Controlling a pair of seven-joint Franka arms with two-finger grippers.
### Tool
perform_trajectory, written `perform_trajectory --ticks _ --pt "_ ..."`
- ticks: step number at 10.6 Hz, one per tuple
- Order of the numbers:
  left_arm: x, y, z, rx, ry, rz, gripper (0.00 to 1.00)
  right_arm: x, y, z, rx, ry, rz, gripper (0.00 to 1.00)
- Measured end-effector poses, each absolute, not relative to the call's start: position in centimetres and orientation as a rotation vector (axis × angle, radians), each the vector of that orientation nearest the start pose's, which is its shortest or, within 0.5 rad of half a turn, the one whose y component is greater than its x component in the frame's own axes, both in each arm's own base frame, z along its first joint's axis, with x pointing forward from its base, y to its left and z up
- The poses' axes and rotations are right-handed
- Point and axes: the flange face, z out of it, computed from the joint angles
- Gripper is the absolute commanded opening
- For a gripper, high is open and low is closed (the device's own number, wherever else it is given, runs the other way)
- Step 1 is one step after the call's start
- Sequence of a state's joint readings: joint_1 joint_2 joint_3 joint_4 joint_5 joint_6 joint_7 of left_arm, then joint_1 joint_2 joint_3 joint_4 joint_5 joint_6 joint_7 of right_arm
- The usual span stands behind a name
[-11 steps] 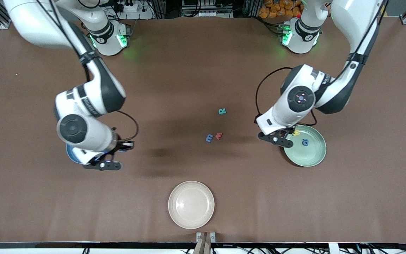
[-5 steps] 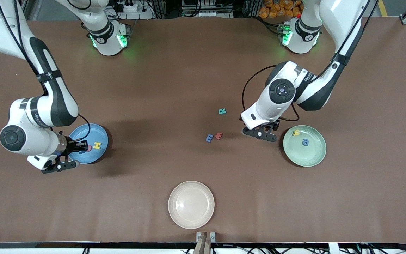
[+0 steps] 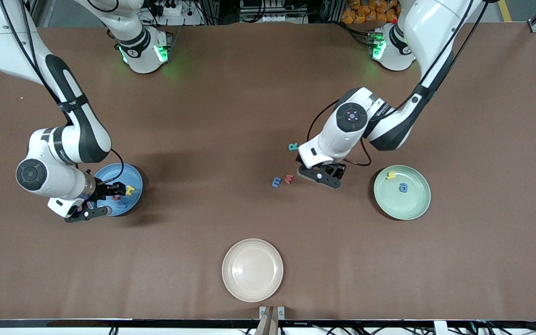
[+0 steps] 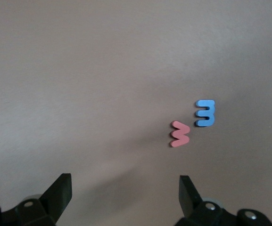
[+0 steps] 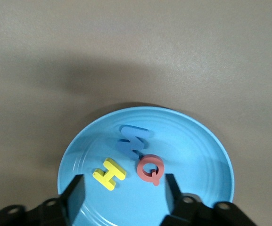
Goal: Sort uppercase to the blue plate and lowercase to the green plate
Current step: 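Withdraw the right gripper while the left gripper lowers over the blue m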
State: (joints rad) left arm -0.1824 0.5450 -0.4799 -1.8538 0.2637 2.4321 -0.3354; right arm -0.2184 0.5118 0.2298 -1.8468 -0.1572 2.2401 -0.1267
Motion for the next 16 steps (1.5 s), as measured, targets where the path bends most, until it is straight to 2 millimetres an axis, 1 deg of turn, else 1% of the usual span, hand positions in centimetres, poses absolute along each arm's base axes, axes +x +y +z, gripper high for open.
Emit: perform_trajectory --ticks 1,2,3,5,7,9,10,11,12,14,15,16 --pt "52.2 -39.0 25.5 -3.148 0.765 -0.112 1.00 63.2 -0.5 25.6 -3.123 -0.346 0.153 1.00" --pt "51.5 -40.0 24.6 -3.143 0.806 -0.117 1.00 63.1 -0.3 27.3 -3.131 -0.353 0.155 1.00" --pt "50.7 -41.1 23.6 -3.145 0.842 -0.115 1.00 62.9 0.3 29.8 -3.142 -0.369 0.149 1.00" --pt "49.4 -42.6 22.0 -3.152 0.885 -0.101 1.00 62.2 2.5 35.8 -3.157 -0.402 0.096 1.00" --pt "49.4 -42.7 20.7 -3.145 0.912 -0.116 1.00 61.0 4.4 41.1 -3.141 -0.399 0.033 1.00" --pt "50.3 -41.9 19.4 -3.120 0.926 -0.143 1.00 59.9 4.6 45.5 -3.146 -0.383 -0.018 1.00" --pt "50.6 -42.0 18.9 -3.121 0.926 -0.143 1.00 59.3 4.4 47.4 -3.146 -0.369 -0.021 1.00" --pt "50.8 -42.4 18.7 -3.120 0.927 -0.150 1.00 58.8 4.0 49.0 -3.141 -0.341 -0.017 1.00" --pt "50.9 -43.0 18.6 -3.120 0.935 -0.159 1.00 58.5 3.2 50.2 -3.134 -0.305 -0.012 1.00" --pt "51.2 -43.6 18.4 -3.116 0.940 -0.174 1.00 58.4 1.6 51.5 -3.136 -0.255 -0.016 1.00" --pt "51.4 -43.7 18.2 -3.114 0.938 -0.176 1.00 58.5 1.5 52.6 -3.136 -0.251 -0.025 1.00" --pt "51.5 -43.8 17.9 -3.114 0.937 -0.175 1.00 58.7 1.8 54.1 -3.135 -0.257 -0.056 1.00"
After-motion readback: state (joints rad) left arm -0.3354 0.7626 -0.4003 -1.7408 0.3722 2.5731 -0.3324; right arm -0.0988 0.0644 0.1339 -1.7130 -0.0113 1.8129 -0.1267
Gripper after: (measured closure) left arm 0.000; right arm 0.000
